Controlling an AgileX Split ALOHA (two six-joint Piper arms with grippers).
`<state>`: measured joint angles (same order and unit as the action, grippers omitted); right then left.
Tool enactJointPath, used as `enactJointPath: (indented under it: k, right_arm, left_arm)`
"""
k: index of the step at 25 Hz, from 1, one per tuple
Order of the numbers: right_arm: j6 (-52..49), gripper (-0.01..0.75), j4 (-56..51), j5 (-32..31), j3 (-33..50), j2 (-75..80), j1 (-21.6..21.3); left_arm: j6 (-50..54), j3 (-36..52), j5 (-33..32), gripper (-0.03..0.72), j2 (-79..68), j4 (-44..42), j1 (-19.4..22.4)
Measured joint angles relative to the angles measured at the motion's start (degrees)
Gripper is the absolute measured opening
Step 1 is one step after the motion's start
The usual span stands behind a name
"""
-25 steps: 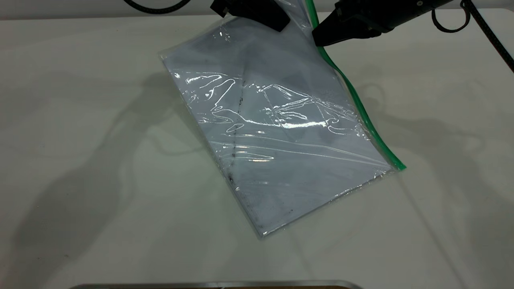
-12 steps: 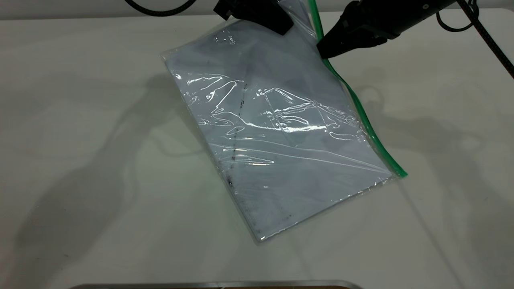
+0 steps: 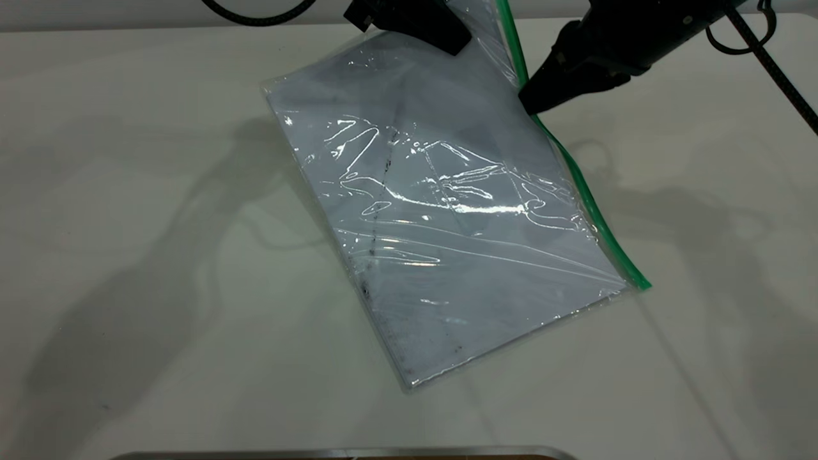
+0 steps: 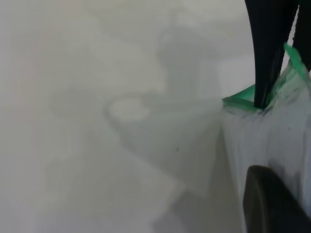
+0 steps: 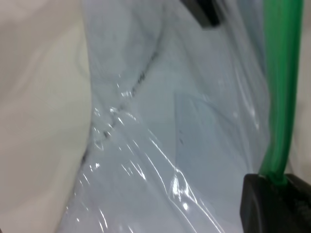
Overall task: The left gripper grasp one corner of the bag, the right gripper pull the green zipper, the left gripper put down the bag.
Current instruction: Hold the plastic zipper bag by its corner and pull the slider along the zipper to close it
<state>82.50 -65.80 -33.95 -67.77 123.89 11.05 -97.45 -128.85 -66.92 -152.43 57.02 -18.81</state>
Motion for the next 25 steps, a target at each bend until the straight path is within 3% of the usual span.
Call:
enactJointPath:
  k: [15, 25]
  right_arm:
    - [-7.19, 0.037, 9.85, 0.22, -0.06, 2.78, 0.24]
    - [-17.55, 0.037, 23.24, -1.31, -0.06, 2.78, 0.24]
  left_arm:
    - [0.41, 0.00, -0.01, 0.053, 0.00, 0.22, 4.40]
    - [0.86, 0.00, -0.01, 0.053, 0.00, -0.21, 4.97]
